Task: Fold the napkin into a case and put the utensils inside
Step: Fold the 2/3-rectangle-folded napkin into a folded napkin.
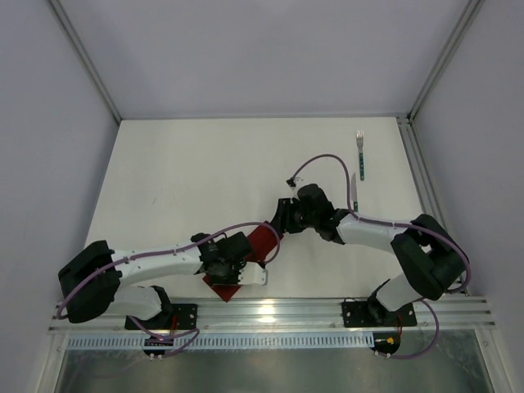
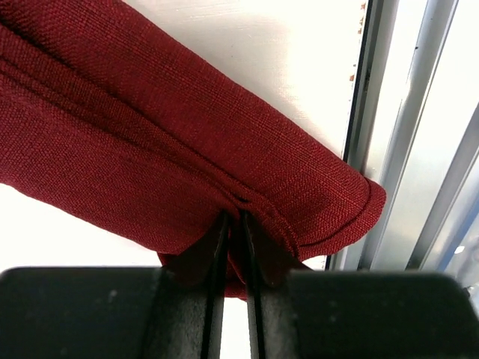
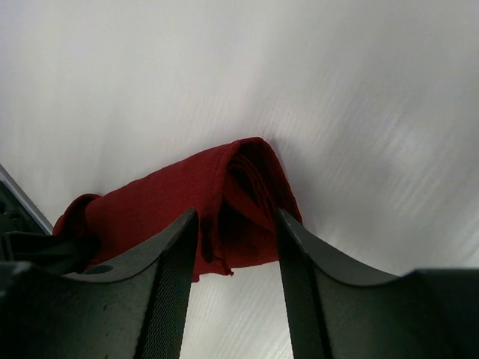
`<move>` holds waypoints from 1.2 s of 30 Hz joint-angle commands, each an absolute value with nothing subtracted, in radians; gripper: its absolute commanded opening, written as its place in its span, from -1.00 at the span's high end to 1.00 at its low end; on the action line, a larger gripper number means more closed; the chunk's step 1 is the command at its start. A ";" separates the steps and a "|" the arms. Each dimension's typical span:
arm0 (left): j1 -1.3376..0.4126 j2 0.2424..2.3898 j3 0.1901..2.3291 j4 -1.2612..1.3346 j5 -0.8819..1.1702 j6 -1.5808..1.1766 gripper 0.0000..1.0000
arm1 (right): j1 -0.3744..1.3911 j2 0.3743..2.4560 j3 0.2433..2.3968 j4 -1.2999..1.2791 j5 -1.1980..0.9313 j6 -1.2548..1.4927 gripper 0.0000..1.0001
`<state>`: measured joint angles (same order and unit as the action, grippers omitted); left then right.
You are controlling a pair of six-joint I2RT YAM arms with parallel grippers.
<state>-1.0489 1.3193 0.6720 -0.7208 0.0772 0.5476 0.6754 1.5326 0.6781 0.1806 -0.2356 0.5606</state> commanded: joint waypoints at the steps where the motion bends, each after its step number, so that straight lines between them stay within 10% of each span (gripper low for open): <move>1: -1.065 1.354 0.609 -0.647 -0.040 0.551 0.70 | 0.649 1.445 0.730 0.092 -0.251 0.468 -0.01; 14: -1.080 1.434 0.499 -0.342 -0.498 0.761 0.73 | 0.649 1.508 0.770 0.132 -0.269 0.459 -0.08; 22: -0.959 1.364 0.446 -0.179 -0.413 0.959 0.78 | 0.650 1.451 0.781 0.071 -0.212 0.419 -0.06; 36: -0.959 1.246 0.433 -0.281 -0.383 0.991 0.74 | 0.767 1.693 0.997 0.130 -0.281 0.390 0.68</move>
<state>-0.9600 1.2625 0.4473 -0.2604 -0.4026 0.9756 0.7364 1.6554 0.9798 0.0834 -0.2523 0.3744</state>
